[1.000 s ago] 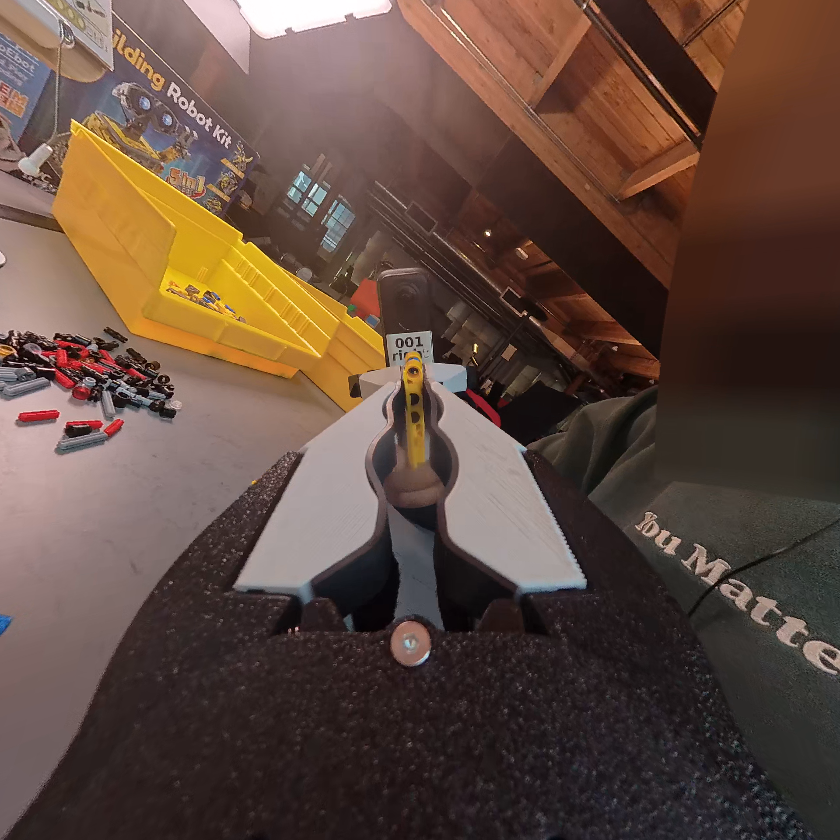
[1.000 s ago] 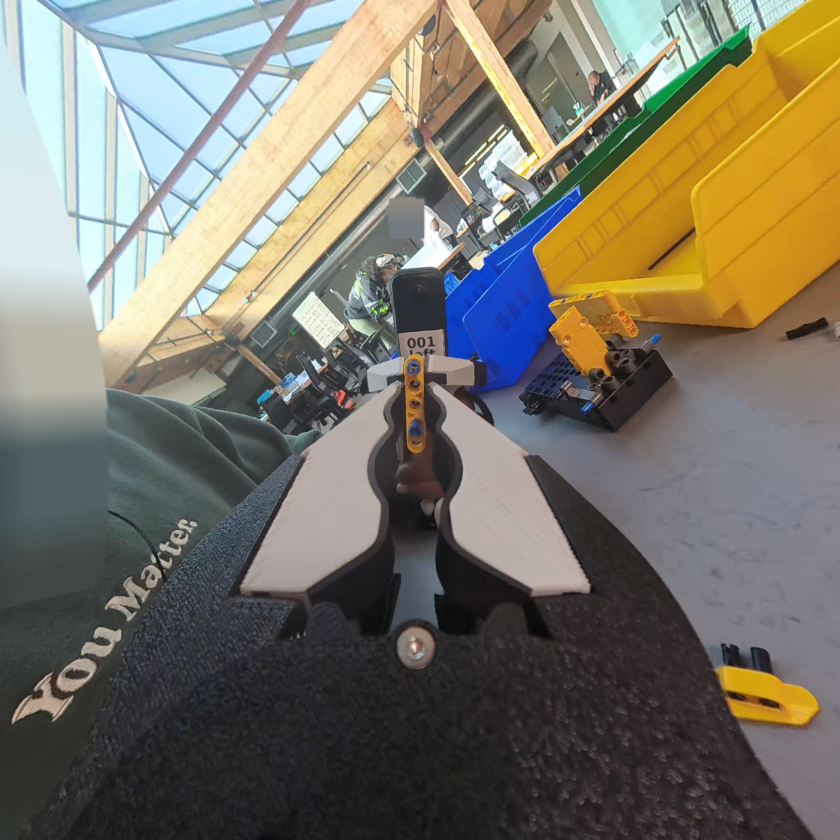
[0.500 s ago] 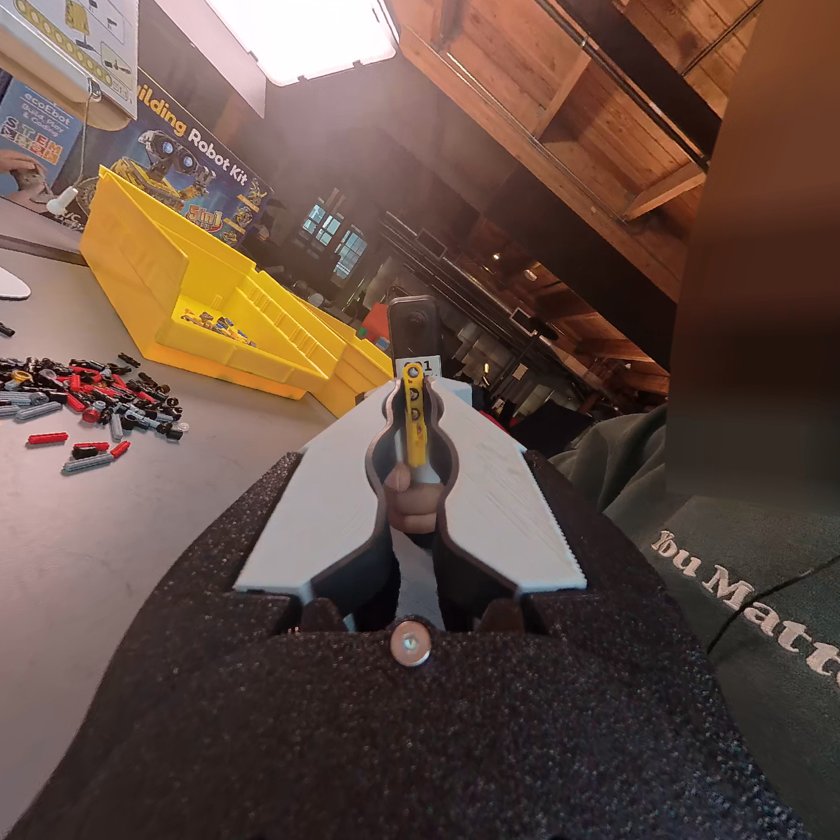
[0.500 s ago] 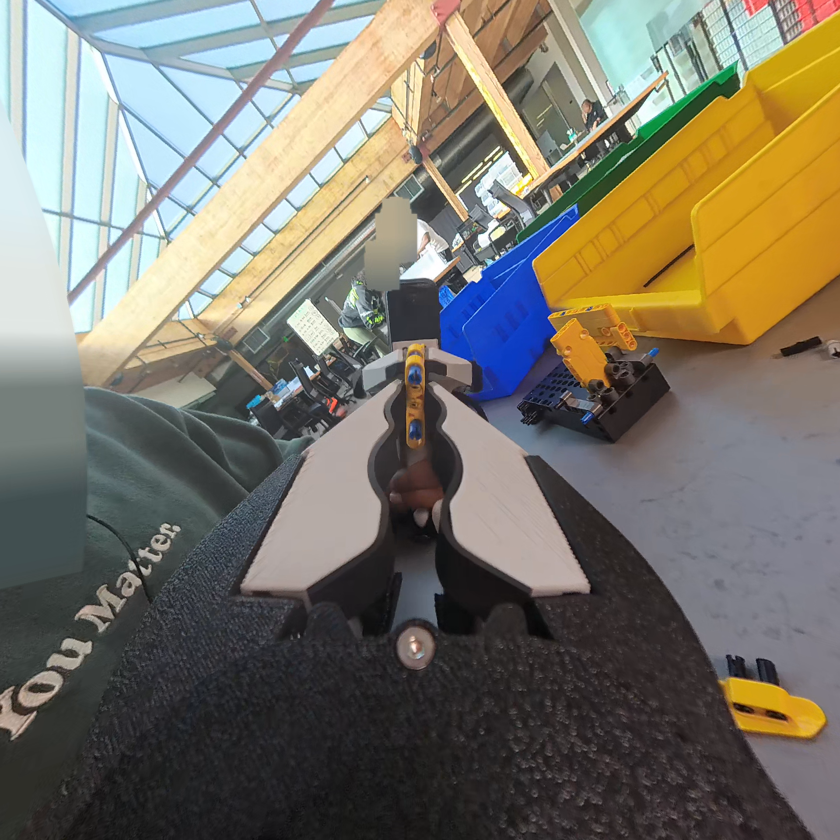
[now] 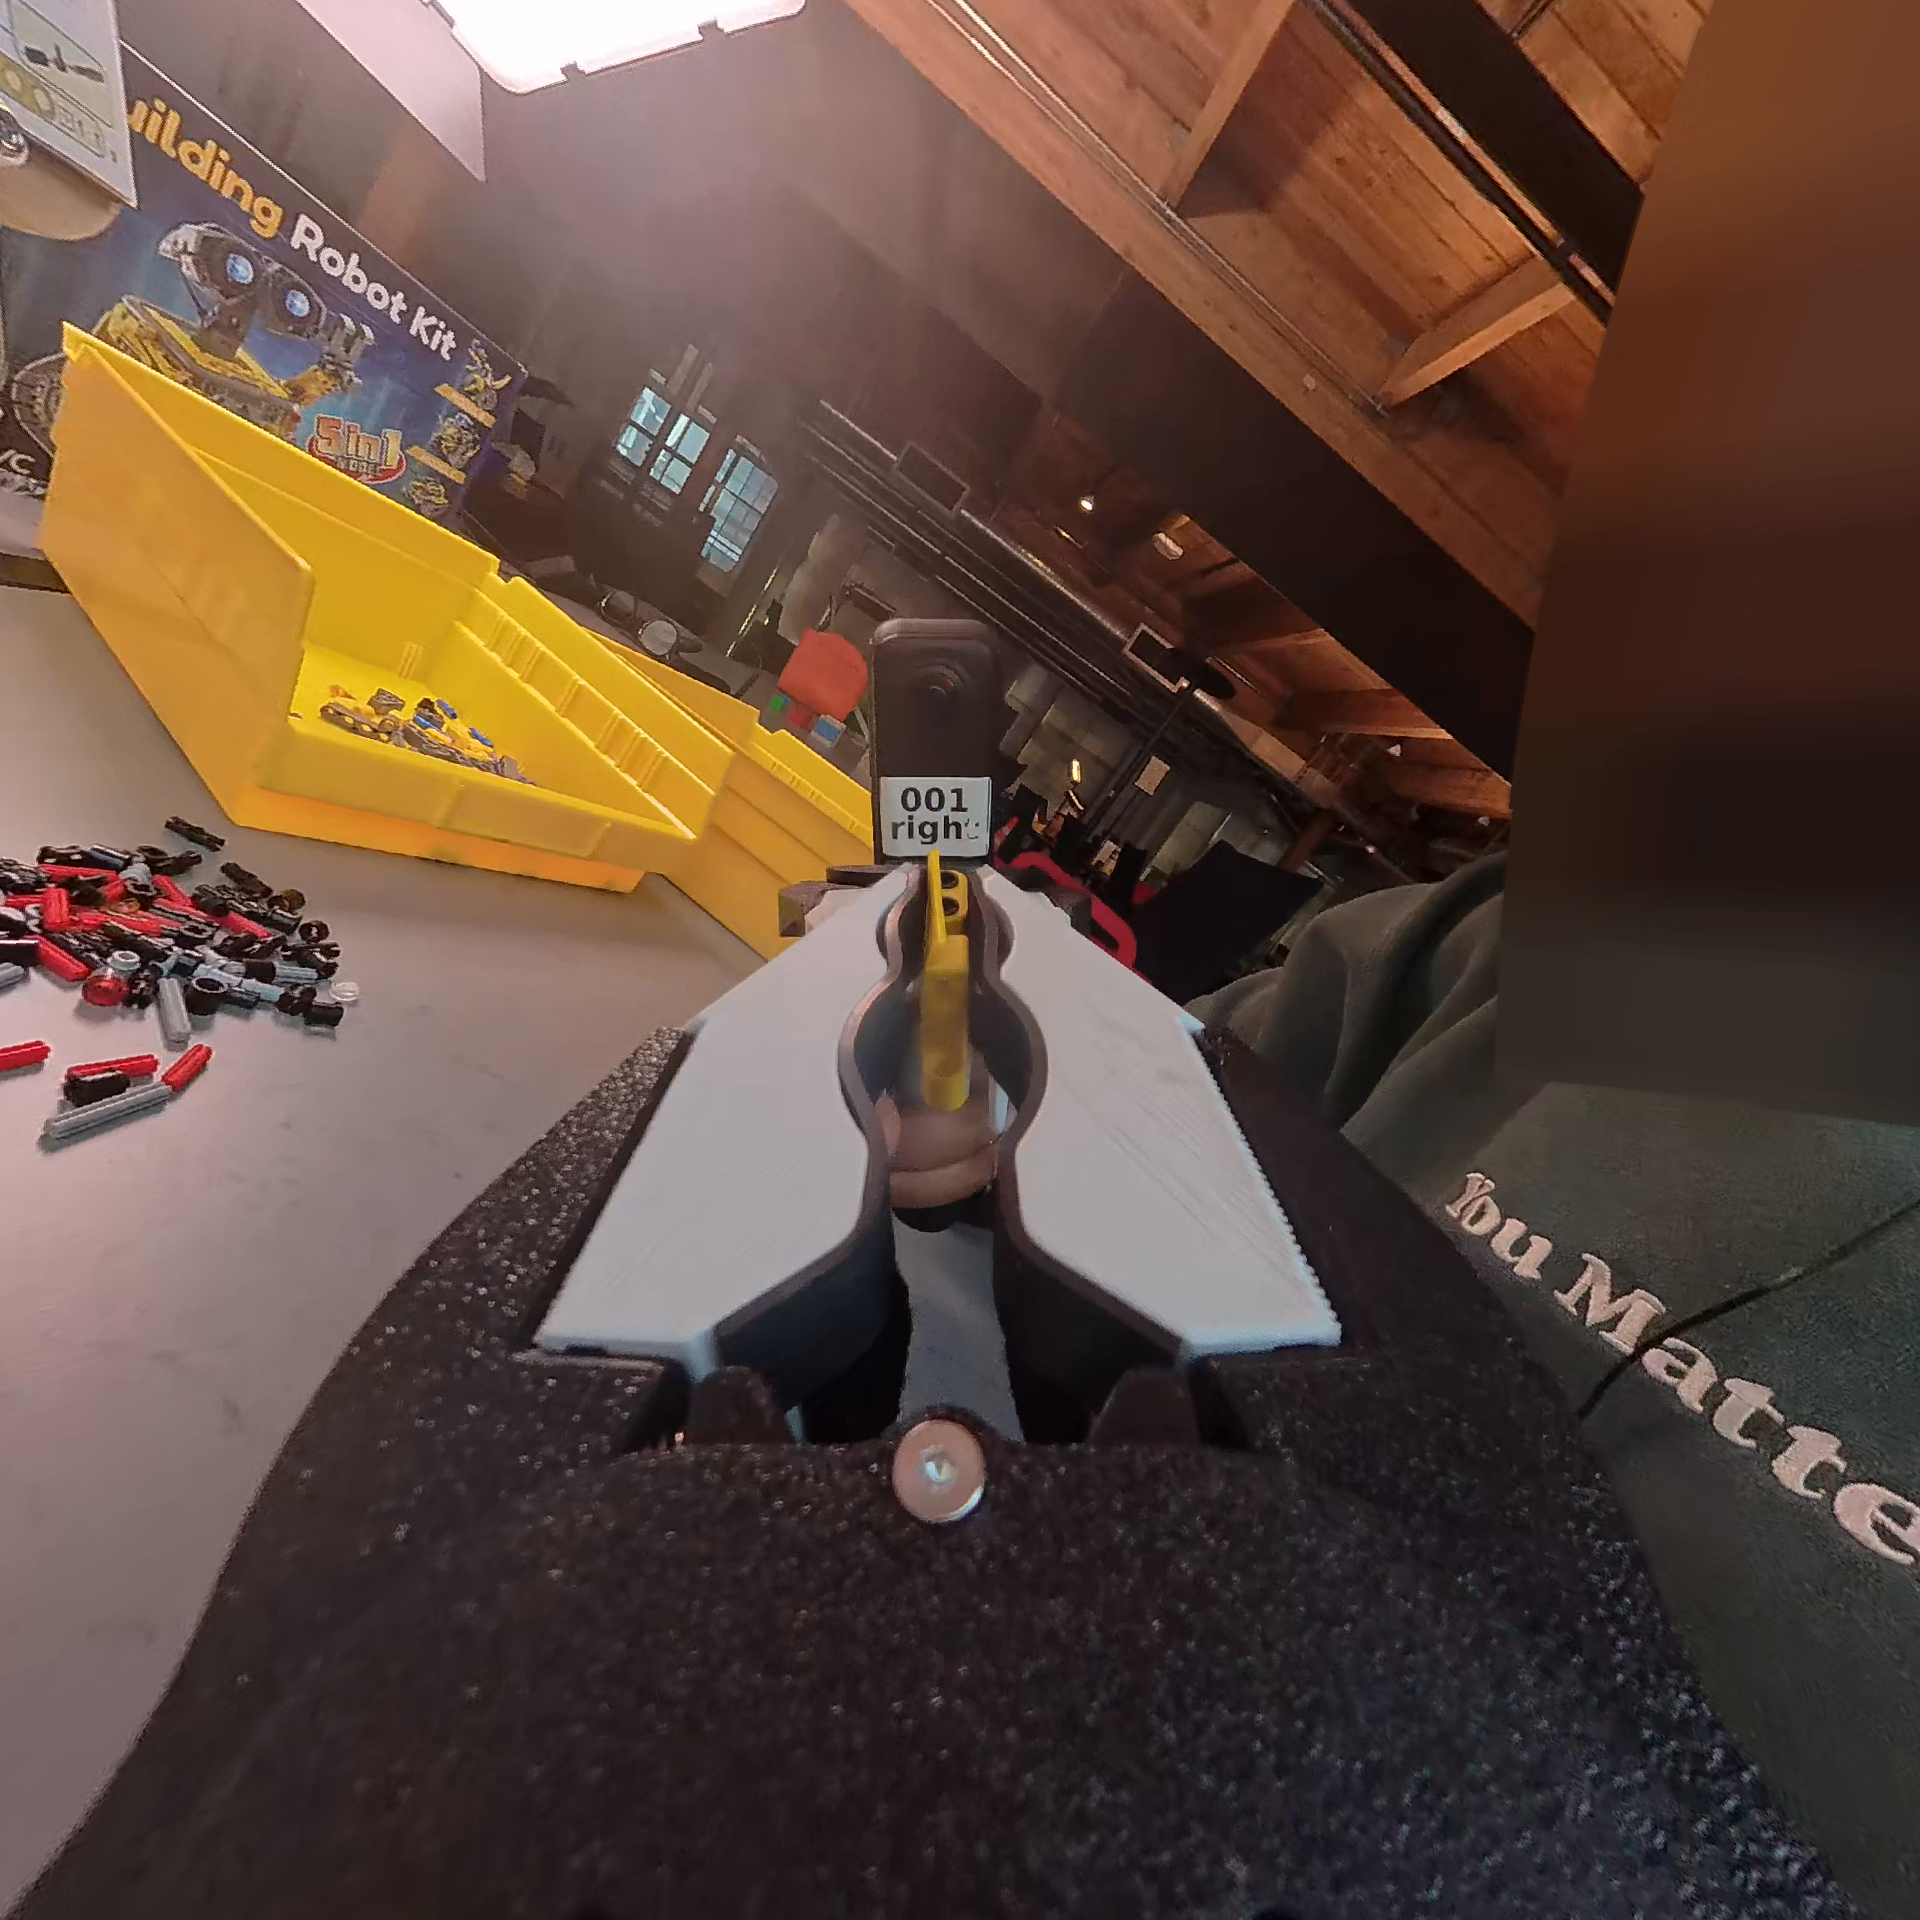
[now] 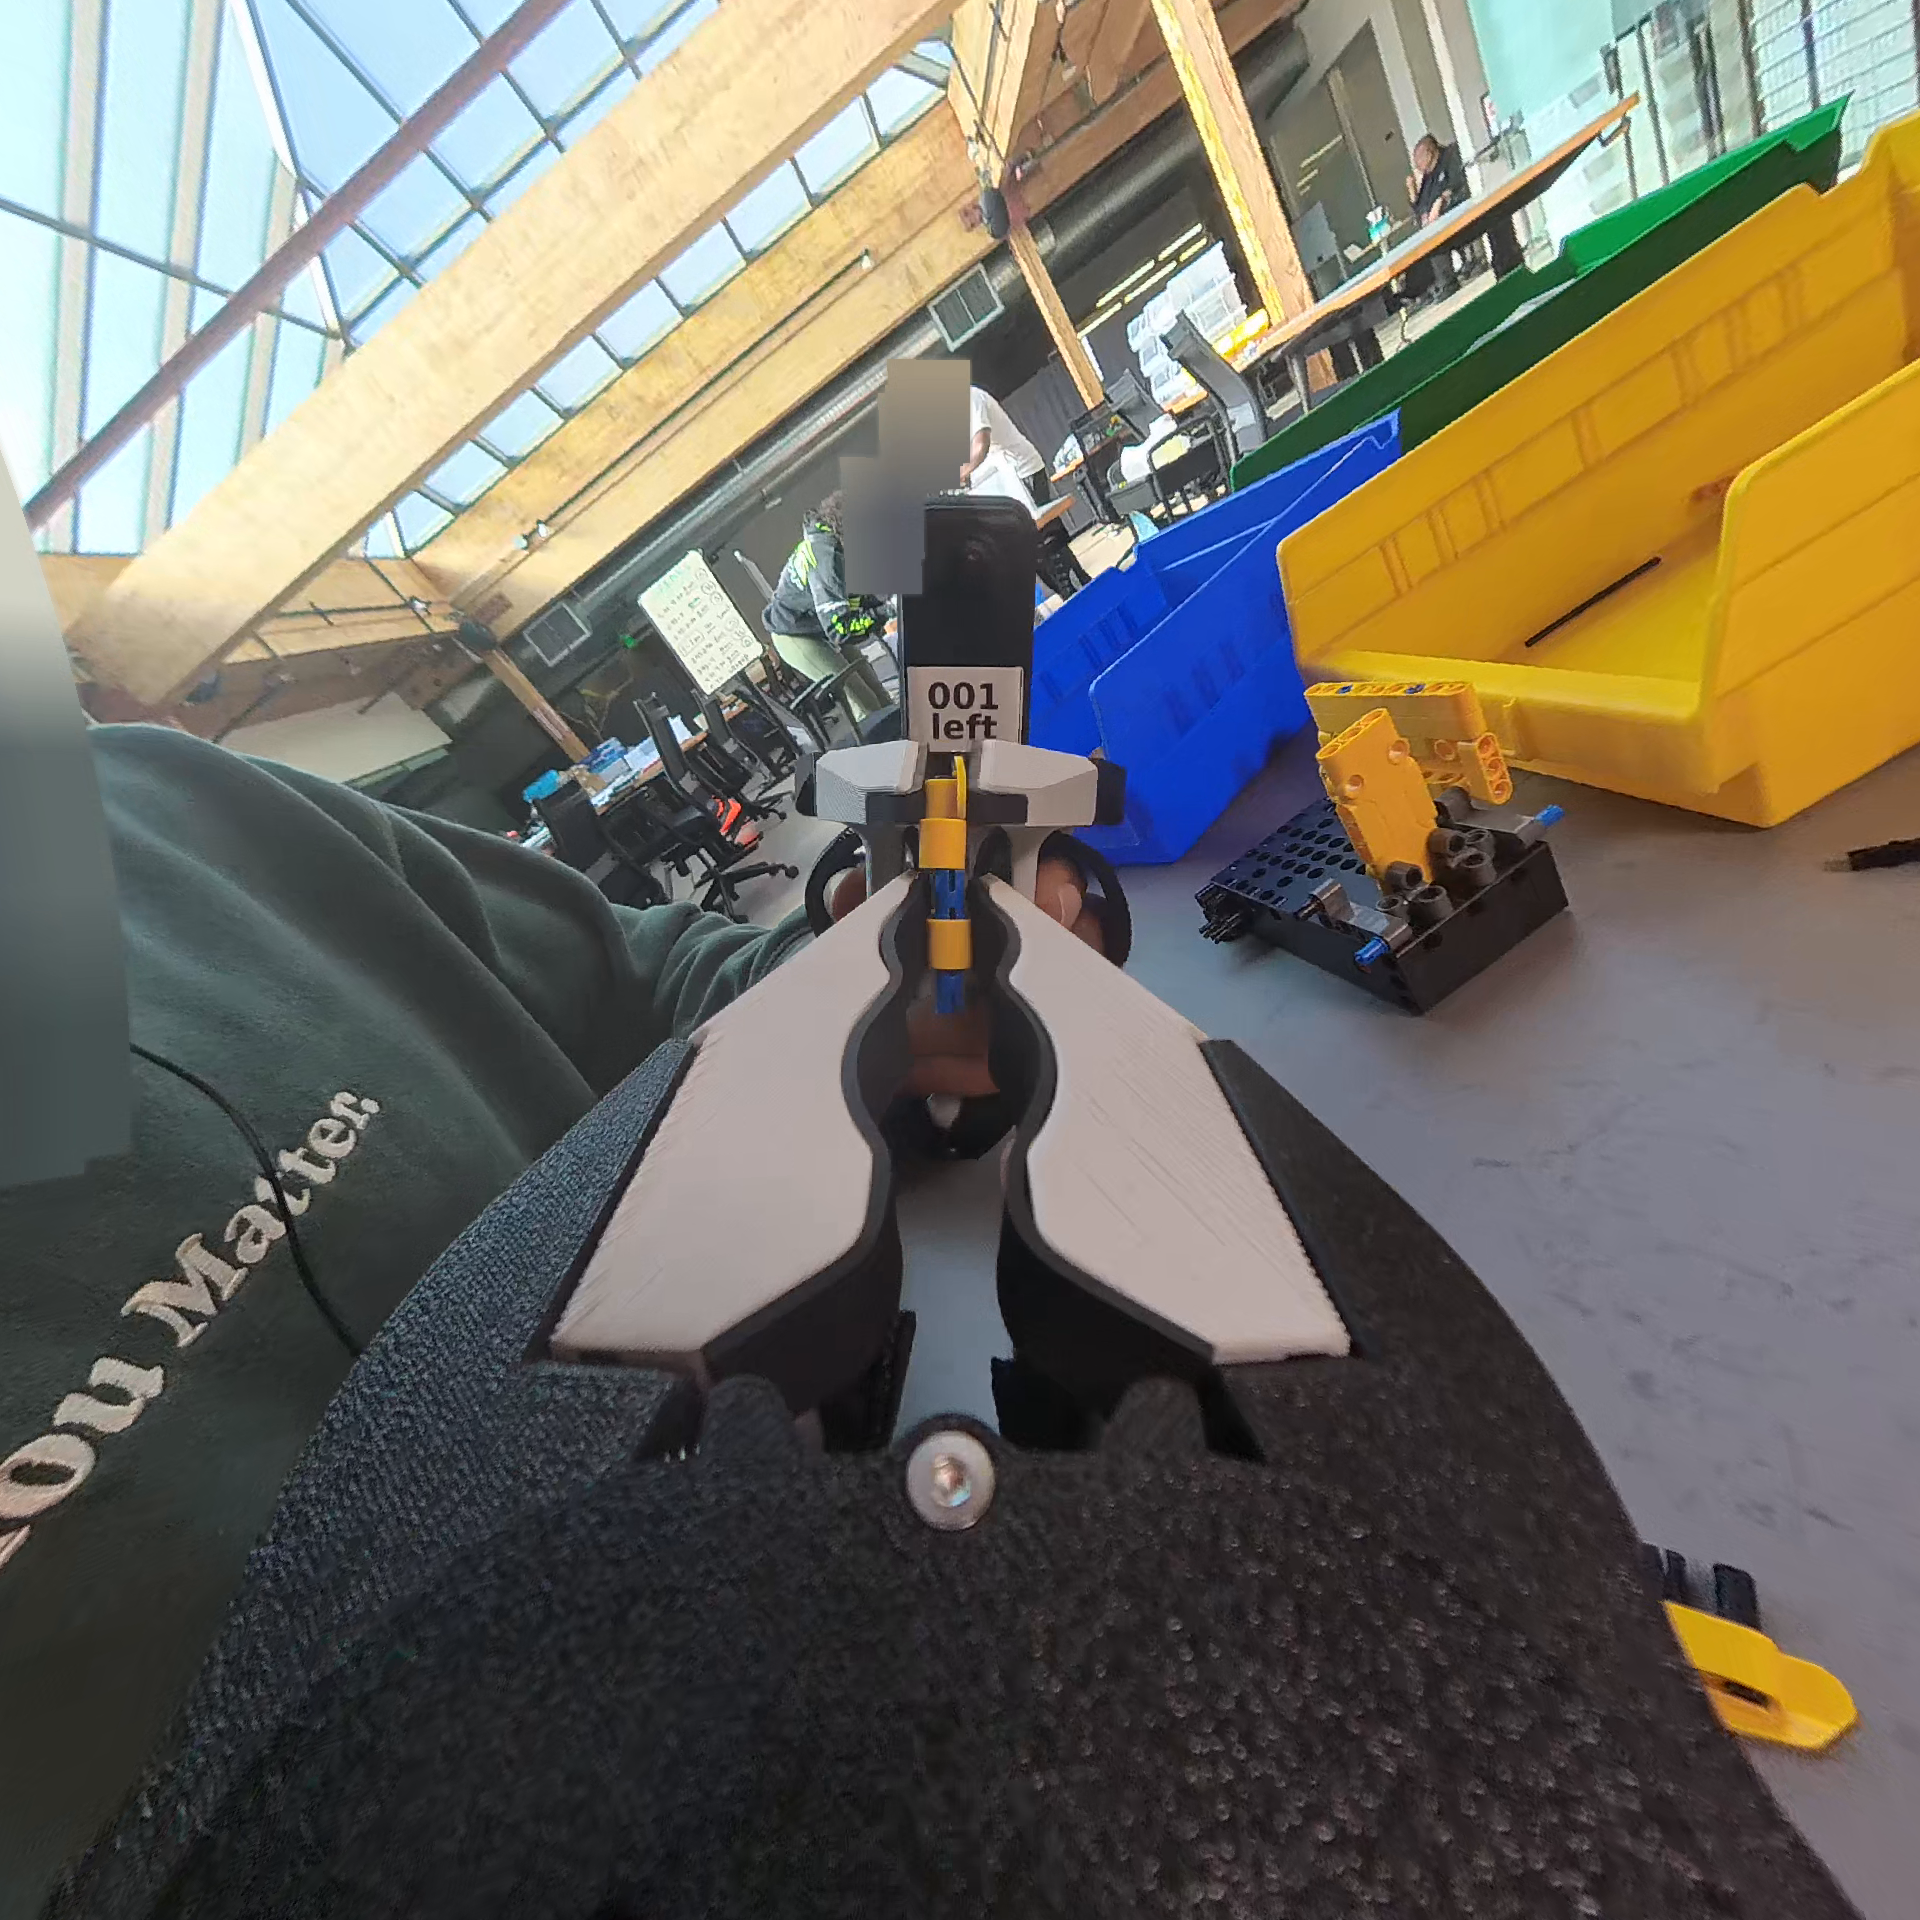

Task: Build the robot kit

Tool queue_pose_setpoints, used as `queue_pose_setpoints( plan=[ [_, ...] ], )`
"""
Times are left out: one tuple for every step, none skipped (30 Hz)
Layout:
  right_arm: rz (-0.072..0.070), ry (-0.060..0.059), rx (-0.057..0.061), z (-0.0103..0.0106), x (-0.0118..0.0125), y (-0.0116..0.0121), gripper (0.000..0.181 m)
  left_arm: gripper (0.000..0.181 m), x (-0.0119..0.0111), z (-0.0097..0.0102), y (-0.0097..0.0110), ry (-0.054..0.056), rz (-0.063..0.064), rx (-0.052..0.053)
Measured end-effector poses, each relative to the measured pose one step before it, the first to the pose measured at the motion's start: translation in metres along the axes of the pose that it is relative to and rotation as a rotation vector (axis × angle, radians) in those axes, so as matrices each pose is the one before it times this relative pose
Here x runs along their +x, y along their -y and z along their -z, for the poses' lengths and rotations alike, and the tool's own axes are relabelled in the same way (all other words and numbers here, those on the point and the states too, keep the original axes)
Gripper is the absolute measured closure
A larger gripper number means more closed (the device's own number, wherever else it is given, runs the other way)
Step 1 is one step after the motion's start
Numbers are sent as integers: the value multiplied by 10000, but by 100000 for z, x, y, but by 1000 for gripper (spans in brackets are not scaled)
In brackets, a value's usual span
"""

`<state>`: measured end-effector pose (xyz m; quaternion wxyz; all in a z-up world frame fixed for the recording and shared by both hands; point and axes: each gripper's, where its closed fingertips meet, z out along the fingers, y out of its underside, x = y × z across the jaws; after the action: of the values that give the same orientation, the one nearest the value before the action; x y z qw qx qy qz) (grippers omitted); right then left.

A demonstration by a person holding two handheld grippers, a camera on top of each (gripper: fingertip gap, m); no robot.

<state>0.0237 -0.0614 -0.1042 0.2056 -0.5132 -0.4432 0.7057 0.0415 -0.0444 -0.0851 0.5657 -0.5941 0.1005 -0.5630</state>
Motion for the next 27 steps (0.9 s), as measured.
queue_pose_setpoints(
  plan=[
    [53,20,-147,116,32,-129,175,176,5,26,-171,-32,31,-167],
    [171,-95,-224,106,146,-240,175,176,-126,47,-204,10,82,-201],
    [189,-30,-303,78,27,-307,175,176,-98,97,-249,-16,42,-223],
    [137,19,-280,87,-62,-250,175,176,-50,121,-202,-8,4,-201],
    [77,-33,-234,120,29,-170,175,176,-101,126,-199,64,-65,-195],
    [92,-91,-162,161,121,-71,175,175,-132,108,-275,99,-118,-273],
    [58,-50,-233,166,92,-186,175,175,-115,93,-328,105,-151,-317],
    [-5,23,-290,141,8,-282,175,175,-52,61,-323,88,-172,-298],
    [2,-58,-170,126,101,-148,175,175,-102,-23,-448,116,-155,-342],
    [52,-82,-43,150,88,28,175,175,-242,-95,-549,183,-133,-363],
    [88,-70,-321,74,118,-389,175,175,-156,-108,-418,100,-83,-258],
    [32,7,-236,73,-8,-289,175,175,4,-86,-236,-6,-6,-135],
    [-26,20,-55,82,-39,-35,175,175,48,-67,-79,-43,26,-20],
    [-26,17,-61,60,-44,-44,175,175,43,-36,-18,-62,74,22],
    [3,18,-25,79,-24,-2,175,175,24,-9,1,-77,112,39],
    [-36,58,140,191,-45,250,175,175,7,60,154,-90,149,153],
    [-131,106,218,271,-33,385,175,175,-37,125,328,-91,213,280],
    [-128,56,144,279,73,263,175,175,-113,177,422,-78,273,327],
    [-14,-48,84,217,224,126,175,175,-171,192,384,-54,292,290],
    [45,-81,-60,140,267,-120,175,175,-208,179,287,-13,241,205],
    [73,-105,-224,56,281,-375,175,175,-224,152,158,51,137,112],
    [113,-123,-361,-10,273,-590,175,175,-207,102,66,100,16,33],
    [205,-236,-561,-117,378,-876,175,175,-195,77,53,148,-85,5],
    [457,-499,-735,-226,618,-1124,175,175,-159,64,87,171,-145,1],
    [712,-724,-825,-359,837,-1275,175,175,-112,39,81,140,-152,-14],
    [806,-647,-941,-548,645,-1447,175,175,-69,33,46,100,-126,-27],
    [851,-511,-1029,-665,372,-1553,174,175,-63,22,0,80,-91,-30]
  ],
)
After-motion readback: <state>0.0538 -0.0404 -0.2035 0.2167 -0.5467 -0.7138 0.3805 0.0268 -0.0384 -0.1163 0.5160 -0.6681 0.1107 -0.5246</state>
